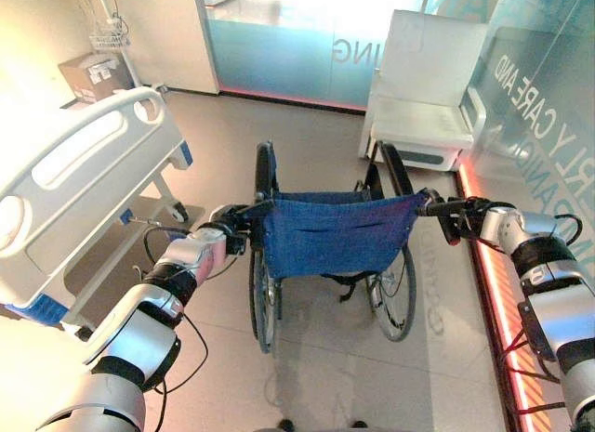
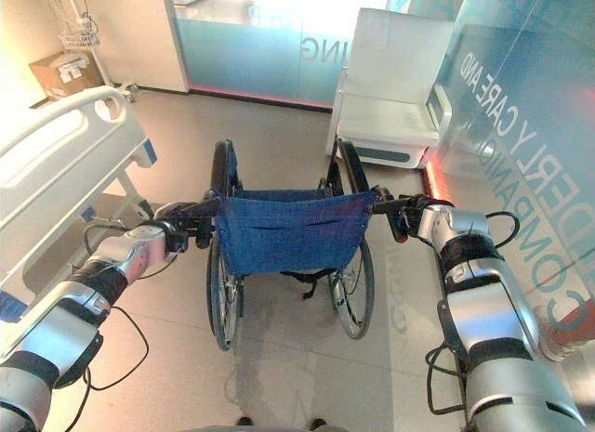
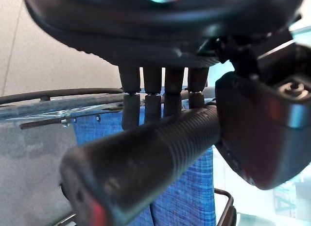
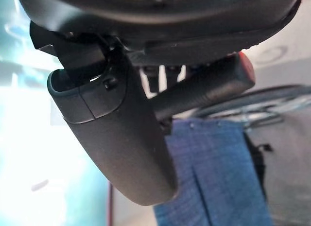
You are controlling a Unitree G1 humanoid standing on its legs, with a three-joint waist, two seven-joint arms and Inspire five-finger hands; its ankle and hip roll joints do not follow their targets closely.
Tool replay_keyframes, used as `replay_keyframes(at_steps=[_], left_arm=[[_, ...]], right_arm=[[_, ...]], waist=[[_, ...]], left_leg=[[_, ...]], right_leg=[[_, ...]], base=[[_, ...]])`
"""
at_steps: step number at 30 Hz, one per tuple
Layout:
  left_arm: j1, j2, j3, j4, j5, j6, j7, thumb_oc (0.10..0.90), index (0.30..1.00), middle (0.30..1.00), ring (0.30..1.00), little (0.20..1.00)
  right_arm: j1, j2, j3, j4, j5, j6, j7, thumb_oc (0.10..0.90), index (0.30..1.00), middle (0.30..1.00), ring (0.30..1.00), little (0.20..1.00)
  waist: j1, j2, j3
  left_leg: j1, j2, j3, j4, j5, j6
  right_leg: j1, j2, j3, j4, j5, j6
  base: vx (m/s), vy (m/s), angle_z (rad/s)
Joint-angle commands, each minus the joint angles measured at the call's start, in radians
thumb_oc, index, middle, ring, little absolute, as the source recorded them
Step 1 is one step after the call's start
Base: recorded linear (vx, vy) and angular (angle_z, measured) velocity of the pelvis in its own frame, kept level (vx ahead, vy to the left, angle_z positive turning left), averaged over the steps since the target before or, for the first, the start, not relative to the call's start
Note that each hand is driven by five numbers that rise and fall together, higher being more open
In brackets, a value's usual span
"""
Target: Push the wheelchair next to the bed
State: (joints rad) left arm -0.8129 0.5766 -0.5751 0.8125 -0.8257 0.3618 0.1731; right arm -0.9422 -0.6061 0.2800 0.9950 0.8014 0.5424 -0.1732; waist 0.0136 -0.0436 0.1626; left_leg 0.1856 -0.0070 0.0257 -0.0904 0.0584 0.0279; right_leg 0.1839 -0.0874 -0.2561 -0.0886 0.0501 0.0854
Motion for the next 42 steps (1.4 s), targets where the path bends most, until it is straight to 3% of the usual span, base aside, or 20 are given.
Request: replay_keyframes(at_steps=[1,2,6,17,26,31,32,34,35,42], left_arm=[[-0.073,-0.008,0.150,-0.085,-0.114,-0.151,-0.017,0.400,0.300,0.300,0.300,0.300],[-0.067,-0.006,0.152,-0.096,-0.117,-0.151,-0.009,0.400,0.300,0.300,0.300,0.300],[-0.054,-0.003,0.161,-0.121,-0.108,-0.143,0.002,0.400,0.300,0.300,0.300,0.300],[-0.086,0.013,0.154,-0.086,-0.098,-0.132,-0.021,0.400,0.300,0.300,0.300,0.300],[-0.117,-0.008,0.136,-0.047,-0.092,-0.136,-0.027,0.400,0.300,0.300,0.300,0.300],[-0.124,-0.021,0.127,-0.043,-0.084,-0.134,-0.021,0.400,0.300,0.300,0.300,0.300],[-0.122,-0.025,0.128,-0.045,-0.082,-0.134,-0.019,0.400,0.300,0.300,0.300,0.300],[-0.120,-0.027,0.127,-0.046,-0.082,-0.135,-0.018,0.400,0.300,0.300,0.300,0.300],[-0.118,-0.028,0.127,-0.048,-0.079,-0.133,-0.017,0.400,0.300,0.300,0.300,0.300],[-0.075,-0.027,0.147,-0.077,-0.064,-0.133,-0.007,0.400,0.300,0.300,0.300,0.300]], right_arm=[[0.049,0.105,0.012,-0.034,0.069,-0.095,0.008,0.800,0.900,0.900,0.900,0.900],[0.056,0.102,0.020,-0.060,0.036,-0.135,0.029,0.800,0.900,0.900,0.900,0.900],[0.073,0.082,0.054,-0.142,-0.030,-0.136,0.116,0.800,0.900,0.900,0.900,0.900],[0.015,-0.008,0.175,-0.036,-0.272,-0.017,0.487,0.800,0.900,0.900,0.900,0.900],[-0.069,0.003,0.236,0.035,-0.347,0.041,0.601,0.800,0.900,0.900,0.900,0.900],[-0.086,0.020,0.253,0.038,-0.328,0.025,0.634,0.800,0.900,0.900,0.900,0.900],[-0.087,0.026,0.253,0.030,-0.311,0.004,0.627,0.762,0.844,0.844,0.844,0.844],[-0.088,0.035,0.248,0.013,-0.245,-0.024,0.609,0.460,0.389,0.389,0.389,0.389],[-0.082,0.042,0.239,-0.007,-0.202,-0.059,0.584,0.414,0.321,0.321,0.321,0.321],[-0.013,0.072,0.172,-0.174,-0.051,-0.168,0.460,0.400,0.300,0.300,0.300,0.300]], waist=[[0.057,0.052,-0.102],[0.055,0.053,-0.104],[0.052,0.051,-0.102],[0.055,0.030,-0.105],[0.061,0.022,-0.106],[0.065,0.021,-0.104],[0.066,0.021,-0.104],[0.066,0.022,-0.103],[0.066,0.023,-0.103],[0.059,0.032,-0.102]], left_leg=[[0.000,-0.061,0.054,0.009,-0.074,-0.017],[-0.001,-0.061,0.053,0.008,-0.073,-0.017],[-0.004,-0.062,0.052,0.010,-0.071,-0.017],[-0.004,-0.059,0.051,0.003,-0.062,-0.026],[-0.001,-0.058,0.046,0.003,-0.058,-0.030],[0.000,-0.058,0.042,0.003,-0.057,-0.031],[-0.001,-0.059,0.040,0.003,-0.056,-0.031],[0.000,-0.059,0.040,0.003,-0.056,-0.031],[0.001,-0.059,0.038,0.003,-0.056,-0.031],[0.001,-0.059,0.038,0.003,-0.058,-0.032]], right_leg=[[0.000,0.000,-0.008,0.049,-0.039,-0.007],[0.000,0.001,-0.006,0.045,-0.037,-0.006],[-0.001,0.002,-0.002,0.040,-0.034,-0.006],[0.008,0.008,-0.009,0.020,-0.027,-0.004],[0.012,0.011,-0.010,0.018,-0.026,-0.007],[0.016,0.011,-0.012,0.017,-0.027,-0.008],[0.016,0.012,-0.012,0.016,-0.027,-0.009],[0.017,0.012,-0.011,0.016,-0.026,-0.009],[0.018,0.012,-0.011,0.016,-0.026,-0.009],[0.019,0.012,-0.008,0.011,-0.026,-0.007]], base=[[-0.03,0.008,0.00],[0.00,0.000,0.00],[-0.02,0.000,0.00],[-0.01,-0.006,0.03],[0.00,0.000,0.00],[0.00,0.000,0.00],[0.00,0.000,0.00],[0.00,0.000,0.00],[0.00,0.000,0.00],[0.00,0.002,0.01]])
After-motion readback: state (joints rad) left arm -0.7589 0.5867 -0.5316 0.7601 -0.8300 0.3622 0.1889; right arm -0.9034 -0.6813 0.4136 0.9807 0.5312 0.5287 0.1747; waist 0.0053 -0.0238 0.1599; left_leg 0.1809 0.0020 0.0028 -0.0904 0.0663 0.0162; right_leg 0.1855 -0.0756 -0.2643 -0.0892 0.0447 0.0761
